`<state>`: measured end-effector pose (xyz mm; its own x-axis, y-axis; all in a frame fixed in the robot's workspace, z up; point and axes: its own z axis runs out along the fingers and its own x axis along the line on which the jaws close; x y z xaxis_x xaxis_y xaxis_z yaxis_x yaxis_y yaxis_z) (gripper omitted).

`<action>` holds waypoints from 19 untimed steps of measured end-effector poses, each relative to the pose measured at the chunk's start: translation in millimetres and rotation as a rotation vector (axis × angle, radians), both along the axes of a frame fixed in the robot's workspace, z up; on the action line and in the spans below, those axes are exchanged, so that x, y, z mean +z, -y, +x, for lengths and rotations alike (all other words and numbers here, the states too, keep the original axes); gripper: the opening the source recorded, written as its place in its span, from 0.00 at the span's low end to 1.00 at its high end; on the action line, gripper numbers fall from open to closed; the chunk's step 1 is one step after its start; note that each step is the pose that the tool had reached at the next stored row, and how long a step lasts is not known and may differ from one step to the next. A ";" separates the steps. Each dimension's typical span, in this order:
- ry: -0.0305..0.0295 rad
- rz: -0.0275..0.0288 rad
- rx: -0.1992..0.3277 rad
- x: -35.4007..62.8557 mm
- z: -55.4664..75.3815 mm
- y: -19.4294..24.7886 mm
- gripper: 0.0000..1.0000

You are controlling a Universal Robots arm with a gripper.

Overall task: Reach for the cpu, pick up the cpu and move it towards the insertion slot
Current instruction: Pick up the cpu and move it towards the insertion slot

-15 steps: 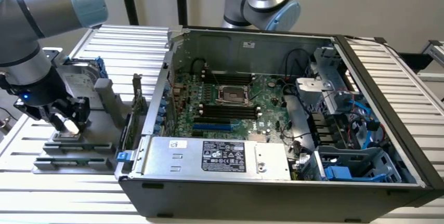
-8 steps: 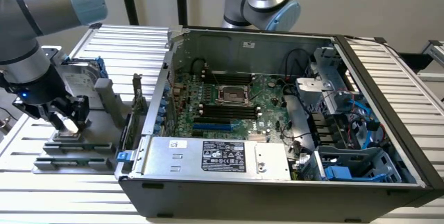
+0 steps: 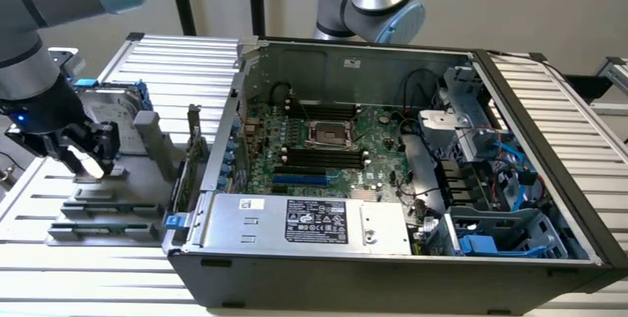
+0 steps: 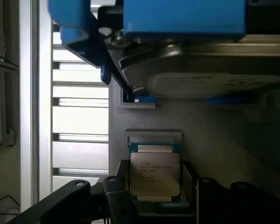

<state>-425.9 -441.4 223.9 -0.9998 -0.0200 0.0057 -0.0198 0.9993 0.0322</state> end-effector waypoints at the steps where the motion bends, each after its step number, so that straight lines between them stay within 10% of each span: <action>1: -0.0001 -0.0001 0.000 4.6 0.0 0.0 0.54; 19: -0.0003 0.0000 0.000 86.2 20.6 0.2 0.54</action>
